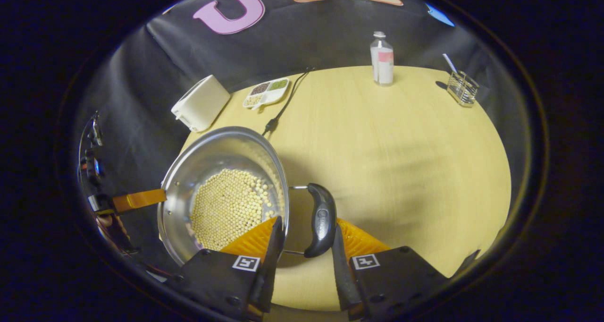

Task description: First push the handle of the pot to place it horizontally, then grasp the pot with both hands and set it on the induction cooktop.

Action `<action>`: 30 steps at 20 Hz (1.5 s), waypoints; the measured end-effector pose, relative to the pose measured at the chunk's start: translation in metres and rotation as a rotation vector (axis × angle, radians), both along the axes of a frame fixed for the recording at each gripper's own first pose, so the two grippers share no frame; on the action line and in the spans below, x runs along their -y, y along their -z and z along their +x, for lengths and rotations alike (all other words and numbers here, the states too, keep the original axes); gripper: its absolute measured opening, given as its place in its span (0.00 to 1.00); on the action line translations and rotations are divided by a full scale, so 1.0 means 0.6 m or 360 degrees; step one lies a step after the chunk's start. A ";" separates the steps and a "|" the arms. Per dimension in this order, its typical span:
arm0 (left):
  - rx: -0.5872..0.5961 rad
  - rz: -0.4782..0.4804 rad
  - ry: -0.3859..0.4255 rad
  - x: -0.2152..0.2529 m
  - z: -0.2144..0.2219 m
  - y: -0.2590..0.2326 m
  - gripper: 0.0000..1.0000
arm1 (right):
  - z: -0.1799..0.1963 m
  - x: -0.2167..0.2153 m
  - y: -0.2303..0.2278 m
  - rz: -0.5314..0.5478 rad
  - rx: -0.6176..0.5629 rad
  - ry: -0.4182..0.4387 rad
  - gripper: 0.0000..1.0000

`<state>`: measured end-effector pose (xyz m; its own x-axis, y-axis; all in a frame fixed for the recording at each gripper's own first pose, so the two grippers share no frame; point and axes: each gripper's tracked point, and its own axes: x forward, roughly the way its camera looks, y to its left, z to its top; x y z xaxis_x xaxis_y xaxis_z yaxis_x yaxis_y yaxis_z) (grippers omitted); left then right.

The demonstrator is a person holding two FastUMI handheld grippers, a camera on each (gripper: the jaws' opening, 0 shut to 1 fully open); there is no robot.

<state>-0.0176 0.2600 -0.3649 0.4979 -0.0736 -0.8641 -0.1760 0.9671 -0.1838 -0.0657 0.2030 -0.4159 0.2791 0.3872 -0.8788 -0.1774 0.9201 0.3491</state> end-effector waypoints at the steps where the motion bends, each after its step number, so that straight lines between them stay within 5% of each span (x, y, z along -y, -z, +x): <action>1: 0.0003 0.0010 -0.0003 -0.010 0.003 -0.003 0.58 | -0.001 0.001 0.001 0.0007 -0.0004 -0.0002 0.50; 4: 0.0019 0.0039 -0.0018 -0.035 0.009 -0.005 0.60 | -0.001 0.002 0.004 0.0028 -0.0012 0.0002 0.57; 8: 0.0028 0.0069 -0.0052 -0.060 0.017 -0.008 0.58 | 0.000 0.004 0.004 0.0067 -0.0022 0.0011 0.50; 23: 0.0015 0.0124 -0.0141 -0.113 0.020 -0.004 0.58 | 0.007 0.007 0.000 0.0135 0.0004 0.0021 0.50; 24: 0.0011 0.0126 -0.0149 -0.115 0.017 -0.004 0.59 | 0.008 0.007 0.001 0.0136 0.0011 0.0033 0.56; 30: -0.0006 0.0159 -0.0196 -0.121 0.004 -0.003 0.65 | 0.017 0.013 -0.023 0.0174 0.0058 0.0067 0.53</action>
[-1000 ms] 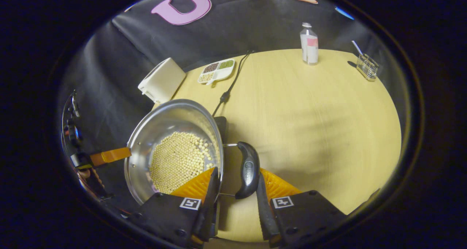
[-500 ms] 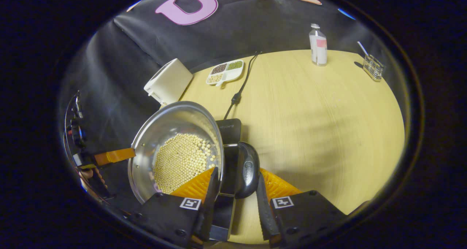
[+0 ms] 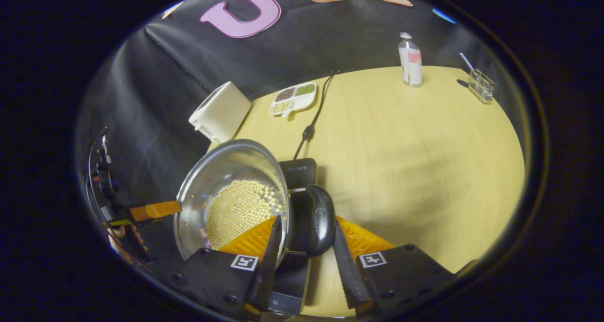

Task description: First push the handle of the pot to place it horizontally, then grasp the pot with both hands and set it on the induction cooktop.

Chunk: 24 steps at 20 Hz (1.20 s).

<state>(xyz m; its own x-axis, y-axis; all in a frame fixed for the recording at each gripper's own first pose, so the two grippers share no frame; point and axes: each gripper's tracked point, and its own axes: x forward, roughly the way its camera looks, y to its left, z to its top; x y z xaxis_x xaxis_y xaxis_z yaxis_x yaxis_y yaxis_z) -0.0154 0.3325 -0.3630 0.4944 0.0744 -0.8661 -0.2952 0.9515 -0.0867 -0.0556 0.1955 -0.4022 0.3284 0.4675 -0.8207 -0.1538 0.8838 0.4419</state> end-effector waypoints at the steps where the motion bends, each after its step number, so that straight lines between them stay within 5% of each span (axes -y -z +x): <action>1: 0.0023 0.0023 0.0020 0.000 0.006 -0.006 0.65 | 0.001 0.003 -0.005 0.0003 0.0006 0.0005 0.53; 3: 0.0081 0.0101 0.0085 -0.003 0.021 -0.026 0.62 | 0.000 0.006 -0.007 0.0007 0.0032 0.0010 0.64; 7: 0.0110 0.0265 0.0149 -0.018 0.031 -0.047 0.63 | 0.002 0.024 -0.022 -0.0004 0.0114 0.0042 0.67; 12: 0.0191 0.0281 0.0223 0.014 0.034 -0.078 0.71 | 0.004 0.067 -0.046 -0.0020 0.0212 0.0087 0.67; 24: 0.0417 0.0198 0.0292 0.184 0.053 -0.158 0.67 | 0.005 0.205 -0.086 -0.0067 0.0375 0.0125 0.67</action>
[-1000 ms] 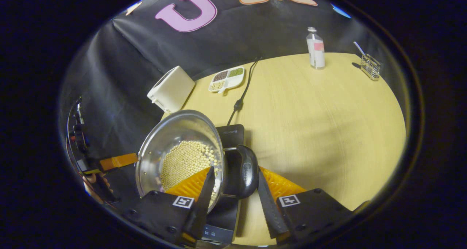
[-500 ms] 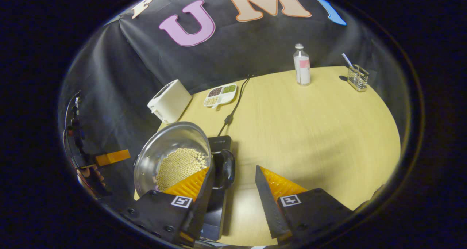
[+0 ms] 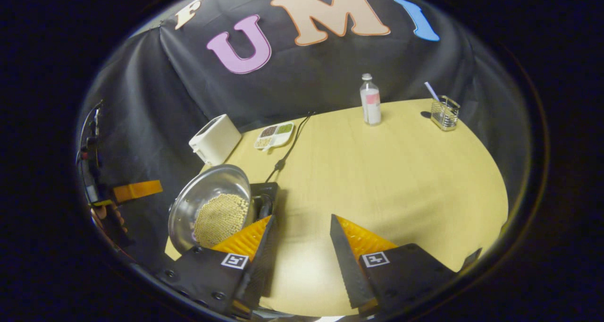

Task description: First push the handle of the pot to place it horizontally, then grasp the pot with both hands and set it on the induction cooktop.

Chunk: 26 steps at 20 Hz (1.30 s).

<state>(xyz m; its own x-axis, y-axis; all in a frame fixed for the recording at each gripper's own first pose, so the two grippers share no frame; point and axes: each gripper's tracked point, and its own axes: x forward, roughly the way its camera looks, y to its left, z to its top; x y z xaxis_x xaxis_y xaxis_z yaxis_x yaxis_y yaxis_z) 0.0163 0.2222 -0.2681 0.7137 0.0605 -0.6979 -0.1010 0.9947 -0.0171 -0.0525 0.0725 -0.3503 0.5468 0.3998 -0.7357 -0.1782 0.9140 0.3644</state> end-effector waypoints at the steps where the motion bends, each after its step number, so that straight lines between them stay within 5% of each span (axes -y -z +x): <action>1: 0.0010 -0.0032 0.0009 0.025 0.000 -0.007 0.67 | 0.003 0.017 -0.003 -0.0008 0.0014 0.0006 0.67; 13: 0.0311 -0.0244 0.0110 0.300 0.030 -0.157 0.70 | 0.070 0.261 -0.080 -0.0117 0.0294 0.0083 0.67; 24: 0.0778 -0.0141 0.0253 0.442 0.039 -0.333 0.69 | 0.139 0.359 -0.204 -0.0138 0.0679 0.0085 0.72; 26: 0.0872 -0.0078 0.0259 0.450 0.042 -0.364 0.69 | 0.156 0.368 -0.245 -0.0152 0.0799 0.0094 0.66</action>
<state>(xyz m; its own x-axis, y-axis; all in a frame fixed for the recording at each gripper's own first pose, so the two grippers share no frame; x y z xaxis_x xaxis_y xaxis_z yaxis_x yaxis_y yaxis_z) 0.0412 -0.0477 -0.0500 0.9694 -0.1034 -0.2225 0.0898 0.9935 -0.0705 0.0410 -0.1483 -0.2035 0.8616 0.3016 -0.4083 -0.2571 0.9528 0.1613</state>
